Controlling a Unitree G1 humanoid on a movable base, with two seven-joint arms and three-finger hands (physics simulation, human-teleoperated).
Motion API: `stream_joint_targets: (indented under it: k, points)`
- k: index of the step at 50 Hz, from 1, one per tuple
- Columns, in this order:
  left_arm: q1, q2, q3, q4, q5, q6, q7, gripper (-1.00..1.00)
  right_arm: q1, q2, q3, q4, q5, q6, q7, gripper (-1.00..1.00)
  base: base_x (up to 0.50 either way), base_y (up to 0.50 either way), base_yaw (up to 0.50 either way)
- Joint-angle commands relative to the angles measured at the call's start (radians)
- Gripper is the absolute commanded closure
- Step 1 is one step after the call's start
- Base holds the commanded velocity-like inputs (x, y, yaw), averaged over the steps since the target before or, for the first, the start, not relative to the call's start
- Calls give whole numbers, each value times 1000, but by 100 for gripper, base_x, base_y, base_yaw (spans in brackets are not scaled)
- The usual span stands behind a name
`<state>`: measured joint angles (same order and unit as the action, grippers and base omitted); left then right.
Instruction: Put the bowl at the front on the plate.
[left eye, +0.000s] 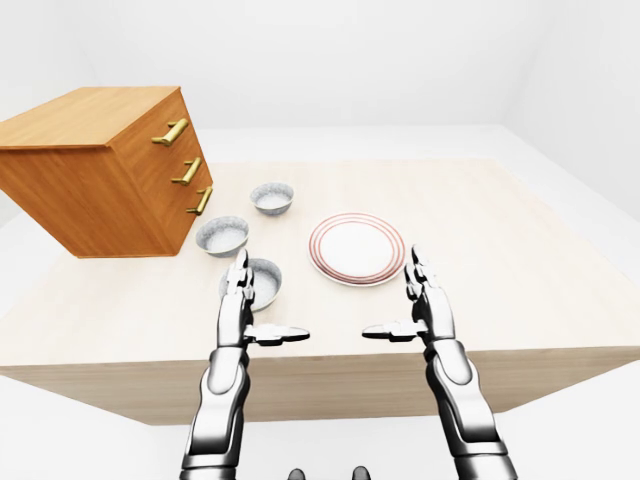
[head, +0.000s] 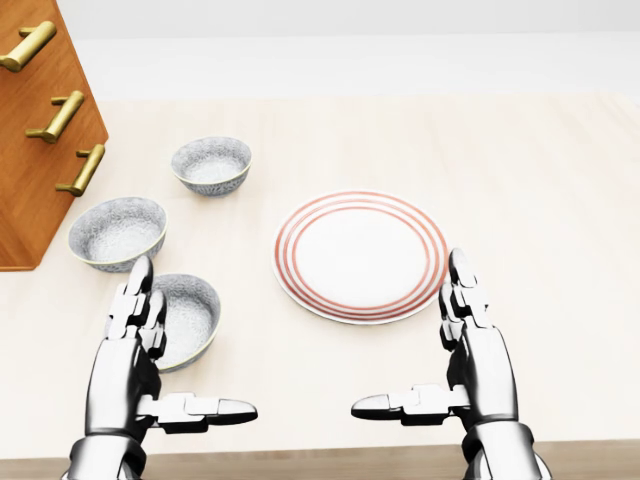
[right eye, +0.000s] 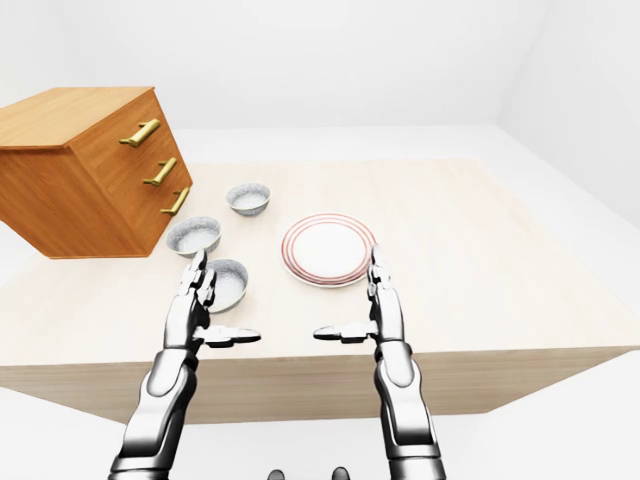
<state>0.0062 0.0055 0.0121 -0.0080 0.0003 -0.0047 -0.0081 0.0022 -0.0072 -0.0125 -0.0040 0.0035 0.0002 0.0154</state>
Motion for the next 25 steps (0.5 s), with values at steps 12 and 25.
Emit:
stream_joint_targets:
  k: [12, 25]
  points:
    - [31, 4, 13, -24, 13, -53, 2, -100, 10, -12, -23, -8, -12, -20, 12, -100, 0, 0, 0]
    - [33, 2, 10, -35, -2, -55, -10, -100, 5, -11, -15, -4, -32, -10, 12, -100, 0, 0, 0]
